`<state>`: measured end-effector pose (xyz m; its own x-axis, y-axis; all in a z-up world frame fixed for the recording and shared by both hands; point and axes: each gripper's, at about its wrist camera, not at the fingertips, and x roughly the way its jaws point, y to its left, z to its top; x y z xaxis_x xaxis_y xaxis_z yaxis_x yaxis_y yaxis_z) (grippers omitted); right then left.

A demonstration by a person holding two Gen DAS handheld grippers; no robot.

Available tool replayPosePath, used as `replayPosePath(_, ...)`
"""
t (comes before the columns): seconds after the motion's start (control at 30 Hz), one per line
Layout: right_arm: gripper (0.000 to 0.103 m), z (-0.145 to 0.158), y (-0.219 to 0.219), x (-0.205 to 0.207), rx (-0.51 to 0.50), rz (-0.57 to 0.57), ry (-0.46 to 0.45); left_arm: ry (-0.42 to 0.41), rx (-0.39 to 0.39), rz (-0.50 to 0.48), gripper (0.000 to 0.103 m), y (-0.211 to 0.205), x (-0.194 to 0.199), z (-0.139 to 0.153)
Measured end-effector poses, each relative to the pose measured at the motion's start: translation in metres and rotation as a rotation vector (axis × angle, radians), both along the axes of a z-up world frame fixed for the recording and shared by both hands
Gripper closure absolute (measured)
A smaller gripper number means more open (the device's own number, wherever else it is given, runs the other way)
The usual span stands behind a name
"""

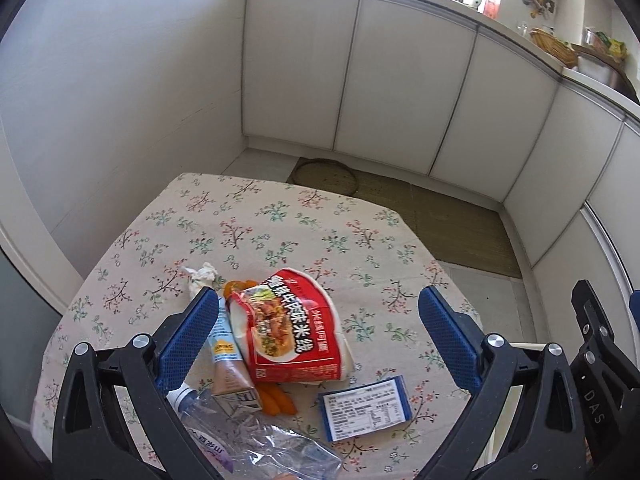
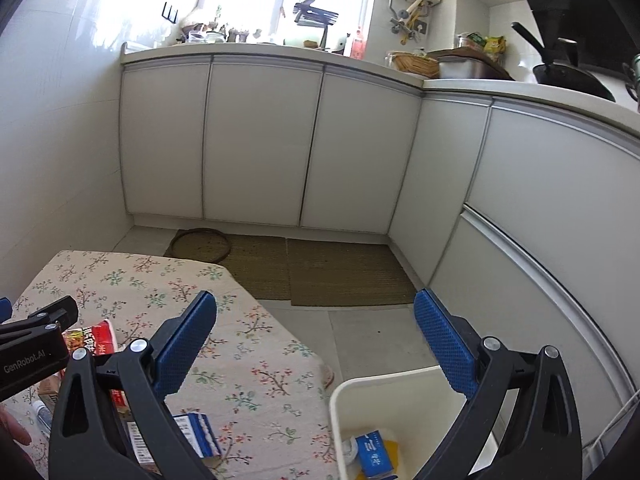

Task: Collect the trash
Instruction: 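Move both tools back over the table, then grasp the white plastic wad on the table with the left tool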

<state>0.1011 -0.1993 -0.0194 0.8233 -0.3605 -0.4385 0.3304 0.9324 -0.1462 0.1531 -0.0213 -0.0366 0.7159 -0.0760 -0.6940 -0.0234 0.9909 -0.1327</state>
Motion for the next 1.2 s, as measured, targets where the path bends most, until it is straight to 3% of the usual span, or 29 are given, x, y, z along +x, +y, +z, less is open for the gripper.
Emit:
replayPosePath(0.23, 0.007, -0.019, 0.038, 0.022, -0.013, 0.097, 0.047, 0.159, -0.013, 0.088, 0.007, 0.067, 0.059, -0.036)
replayPosePath(0.47, 0.007, -0.033, 0.04, 0.037, -0.005, 0.11, 0.108, 0.292, -0.066, 0.143, 0.008, 0.118, 0.112, -0.08)
replayPosePath(0.57, 0.007, -0.038, 0.037, 0.043, 0.002, 0.108, 0.133, 0.347, -0.072, 0.155, 0.017, 0.131, 0.126, -0.103)
replayPosePath(0.7, 0.007, -0.044, 0.035, 0.051, 0.016, 0.109, 0.161, 0.435, -0.096, 0.172, 0.035, 0.145, 0.134, -0.137)
replayPosePath(0.87, 0.007, -0.054, 0.035, 0.059, 0.04, 0.117, 0.204, 0.427, -0.066, 0.162, 0.039, 0.143, 0.137, -0.148)
replayPosePath(1.0, 0.007, -0.064, 0.034, 0.066, 0.071, 0.128, 0.26, 0.402, -0.019, 0.104, 0.069, 0.129, 0.136, -0.149)
replayPosePath(1.03, 0.007, -0.065, 0.033, 0.067, 0.084, 0.131, 0.271, 0.398, -0.014, 0.087, 0.072, 0.124, 0.134, -0.148)
replayPosePath(1.2, 0.007, -0.076, 0.028, 0.074, 0.2, 0.168, 0.343, 0.378, -0.047, 0.095, 0.073, 0.123, 0.122, -0.137)
